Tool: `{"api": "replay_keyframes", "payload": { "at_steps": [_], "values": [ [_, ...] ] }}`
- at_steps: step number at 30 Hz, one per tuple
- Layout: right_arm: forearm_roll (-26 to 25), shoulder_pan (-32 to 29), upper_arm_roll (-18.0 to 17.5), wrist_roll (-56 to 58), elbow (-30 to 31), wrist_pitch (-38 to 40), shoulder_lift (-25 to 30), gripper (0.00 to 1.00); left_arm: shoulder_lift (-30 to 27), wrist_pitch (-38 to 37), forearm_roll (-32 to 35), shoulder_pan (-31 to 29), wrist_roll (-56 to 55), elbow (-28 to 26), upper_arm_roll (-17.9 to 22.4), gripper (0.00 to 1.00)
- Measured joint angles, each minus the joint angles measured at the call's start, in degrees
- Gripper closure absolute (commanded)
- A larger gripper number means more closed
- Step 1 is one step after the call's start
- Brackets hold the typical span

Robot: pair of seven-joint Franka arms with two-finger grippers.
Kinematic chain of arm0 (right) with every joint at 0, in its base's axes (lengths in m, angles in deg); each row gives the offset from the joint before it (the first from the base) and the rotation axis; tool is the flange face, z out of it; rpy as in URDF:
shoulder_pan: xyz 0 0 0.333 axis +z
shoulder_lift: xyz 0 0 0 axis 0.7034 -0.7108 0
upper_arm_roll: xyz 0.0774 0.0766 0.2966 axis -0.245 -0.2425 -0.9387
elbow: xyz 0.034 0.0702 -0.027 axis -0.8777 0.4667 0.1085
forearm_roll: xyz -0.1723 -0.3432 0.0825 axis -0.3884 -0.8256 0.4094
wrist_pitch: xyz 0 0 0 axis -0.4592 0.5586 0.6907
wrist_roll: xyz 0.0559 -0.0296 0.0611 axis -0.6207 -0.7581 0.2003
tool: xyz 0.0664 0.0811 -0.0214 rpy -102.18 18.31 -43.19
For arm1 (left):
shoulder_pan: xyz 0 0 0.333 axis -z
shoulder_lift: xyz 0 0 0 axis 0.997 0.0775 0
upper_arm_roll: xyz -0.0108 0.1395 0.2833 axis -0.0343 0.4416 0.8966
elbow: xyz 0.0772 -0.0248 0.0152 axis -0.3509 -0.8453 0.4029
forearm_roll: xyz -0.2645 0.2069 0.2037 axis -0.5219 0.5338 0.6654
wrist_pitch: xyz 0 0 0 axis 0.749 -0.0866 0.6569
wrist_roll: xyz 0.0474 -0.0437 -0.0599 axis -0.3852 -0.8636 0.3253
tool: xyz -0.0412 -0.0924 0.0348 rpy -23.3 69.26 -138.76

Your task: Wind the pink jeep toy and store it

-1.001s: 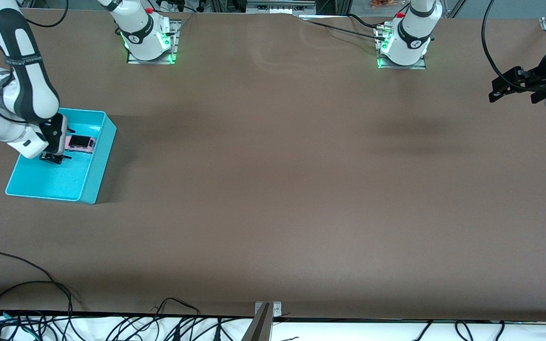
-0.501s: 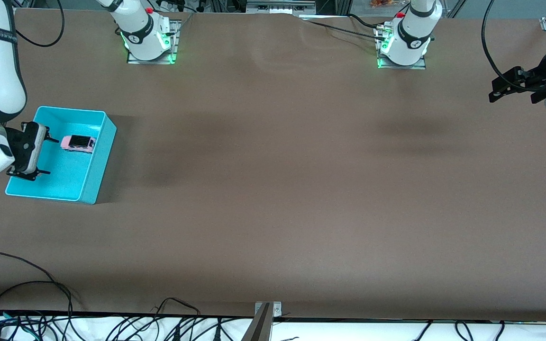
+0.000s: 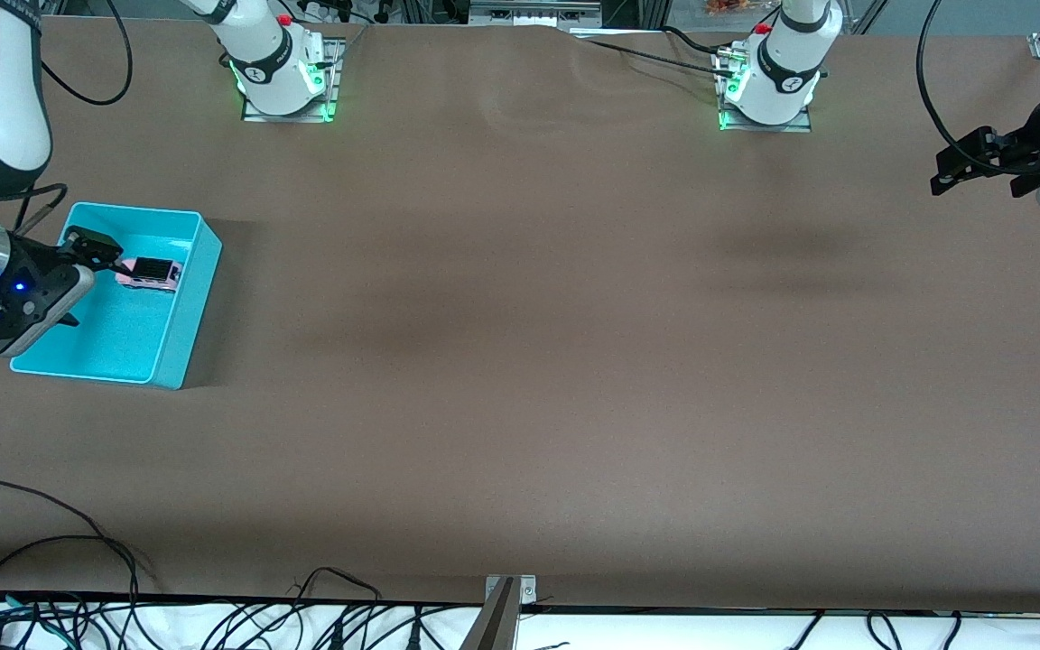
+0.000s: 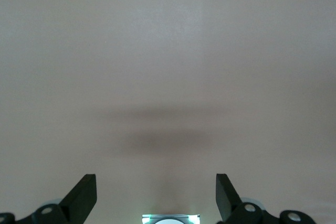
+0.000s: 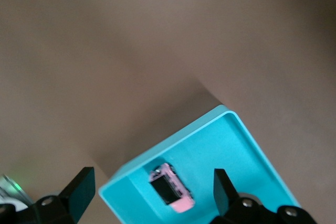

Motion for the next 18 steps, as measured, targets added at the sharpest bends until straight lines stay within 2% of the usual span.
{"api": "replay_keyframes", "payload": {
  "at_steps": [1, 2, 13, 18],
  "values": [
    [0.0, 0.3, 0.0, -4.1, -0.6, 0.6, 0.0, 0.0, 0.0, 0.0, 0.0, 0.0, 0.0, 0.0, 0.0, 0.0],
    [0.0, 1.0, 0.0, -17.0, -2.2, 2.8, 0.0, 0.0, 0.0, 0.0, 0.0, 0.0, 0.0, 0.0, 0.0, 0.0],
    [-0.1, 3.9, 0.0, -40.8, -6.2, 4.9, -0.1, 0.0, 0.0, 0.0, 0.0, 0.0, 0.0, 0.0, 0.0, 0.0],
    [-0.1, 4.6, 0.0, -45.5, -9.0, 7.4, -0.1, 0.0, 0.0, 0.0, 0.0, 0.0, 0.0, 0.0, -0.1, 0.0]
  ]
}}
